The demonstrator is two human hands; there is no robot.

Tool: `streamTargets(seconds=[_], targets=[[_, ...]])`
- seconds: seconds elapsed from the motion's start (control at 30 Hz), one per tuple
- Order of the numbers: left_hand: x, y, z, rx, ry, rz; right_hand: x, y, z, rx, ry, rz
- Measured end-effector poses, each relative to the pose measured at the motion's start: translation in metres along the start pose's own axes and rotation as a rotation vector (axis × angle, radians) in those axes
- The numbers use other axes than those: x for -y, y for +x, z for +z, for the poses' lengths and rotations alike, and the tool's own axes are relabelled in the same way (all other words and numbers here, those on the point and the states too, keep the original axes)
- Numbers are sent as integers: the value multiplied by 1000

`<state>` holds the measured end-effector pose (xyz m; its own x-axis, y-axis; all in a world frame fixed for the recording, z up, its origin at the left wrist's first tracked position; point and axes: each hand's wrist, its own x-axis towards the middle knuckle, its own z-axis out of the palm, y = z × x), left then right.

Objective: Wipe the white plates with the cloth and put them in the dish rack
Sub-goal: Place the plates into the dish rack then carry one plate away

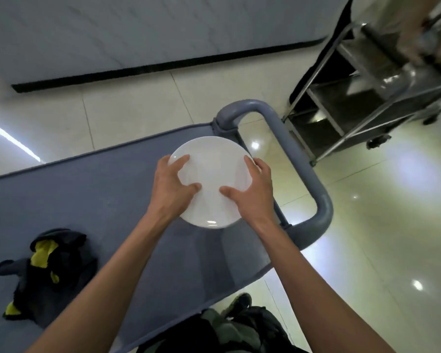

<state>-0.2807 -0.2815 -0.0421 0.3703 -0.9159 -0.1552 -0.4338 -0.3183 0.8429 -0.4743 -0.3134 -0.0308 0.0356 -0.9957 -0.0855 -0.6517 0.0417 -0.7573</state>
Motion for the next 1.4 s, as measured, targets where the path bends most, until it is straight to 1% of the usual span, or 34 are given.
streamTargets(seconds=[0.07, 0.2, 0.37, 0.67, 0.8, 0.97, 1.1, 1.2, 1.4], targets=[[-26, 0, 10, 37, 20, 31, -4, -3, -27, -50, 12, 10], [-74, -6, 38, 99, 74, 166, -19, -10, -75, -153, 41, 21], [-126, -32, 87, 179, 130, 306, -52, -32, -139, -272, -2, 57], [-204, -128, 202, 297, 156, 444, -142, -114, -270, -449, 115, 91], [-233, -181, 259, 396, 159, 493, -190, -163, -321, -540, 160, 129], [-269, -247, 330, 512, 174, 615, -245, -224, -377, -661, 138, 238], [-289, -296, 386, 620, 196, 708, -288, -273, -409, -744, 155, 363], [-300, -329, 430, 739, 217, 794, -318, -307, -425, -831, 179, 458], [-318, -383, 521, 1001, 231, 845, -378, -360, -456, -996, 184, 654]])
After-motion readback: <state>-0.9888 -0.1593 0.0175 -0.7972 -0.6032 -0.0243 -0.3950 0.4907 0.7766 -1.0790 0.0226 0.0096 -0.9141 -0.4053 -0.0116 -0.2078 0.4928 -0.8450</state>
